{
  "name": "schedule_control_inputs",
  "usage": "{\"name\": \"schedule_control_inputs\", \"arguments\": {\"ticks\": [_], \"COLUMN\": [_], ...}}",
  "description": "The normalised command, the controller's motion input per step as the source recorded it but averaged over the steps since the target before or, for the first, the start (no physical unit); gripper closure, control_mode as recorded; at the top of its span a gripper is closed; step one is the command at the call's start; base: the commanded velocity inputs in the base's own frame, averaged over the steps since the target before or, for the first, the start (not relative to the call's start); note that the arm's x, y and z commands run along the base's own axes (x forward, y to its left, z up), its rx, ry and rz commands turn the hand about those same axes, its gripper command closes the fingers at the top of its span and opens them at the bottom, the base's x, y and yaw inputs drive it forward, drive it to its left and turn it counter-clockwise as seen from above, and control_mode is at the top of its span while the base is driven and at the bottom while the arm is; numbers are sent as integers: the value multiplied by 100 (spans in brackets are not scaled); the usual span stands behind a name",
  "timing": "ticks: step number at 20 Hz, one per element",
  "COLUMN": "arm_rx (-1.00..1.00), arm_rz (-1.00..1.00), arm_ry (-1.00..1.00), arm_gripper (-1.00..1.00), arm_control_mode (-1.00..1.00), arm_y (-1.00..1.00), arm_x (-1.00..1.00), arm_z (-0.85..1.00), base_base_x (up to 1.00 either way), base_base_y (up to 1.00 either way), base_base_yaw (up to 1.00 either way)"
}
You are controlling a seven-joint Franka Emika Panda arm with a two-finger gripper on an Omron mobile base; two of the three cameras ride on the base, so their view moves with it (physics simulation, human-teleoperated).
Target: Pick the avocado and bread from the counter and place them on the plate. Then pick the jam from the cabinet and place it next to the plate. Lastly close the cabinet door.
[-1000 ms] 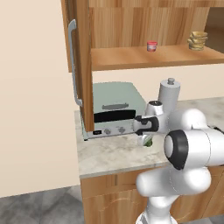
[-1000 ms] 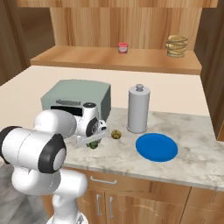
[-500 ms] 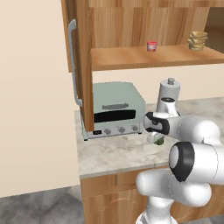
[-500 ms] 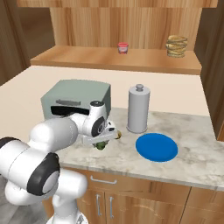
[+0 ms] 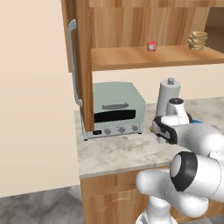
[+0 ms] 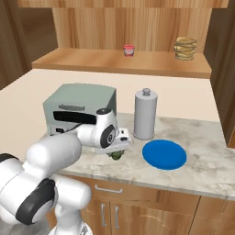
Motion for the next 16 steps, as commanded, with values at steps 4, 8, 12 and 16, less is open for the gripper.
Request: {"name": "schedule_control_inputs", "arguments": {"ticks": [4, 8, 12, 16], "arm_rx": [0, 0, 0, 0], "arm_rz": [-20, -16, -12, -7], "arm_ry": [0, 0, 1, 2], "arm_gripper": [100, 100, 100, 100], "arm_control_mode": [-100, -100, -100, -100], "arm_y": [-53, -56, -54, -49], "arm_x": [0, 0, 2, 16], "arm_z": [13, 18, 16, 8], "base_base_x": [0, 0, 0, 0], "base_base_y": [0, 0, 0, 0], "base_base_yaw": [0, 0, 0, 0]}}
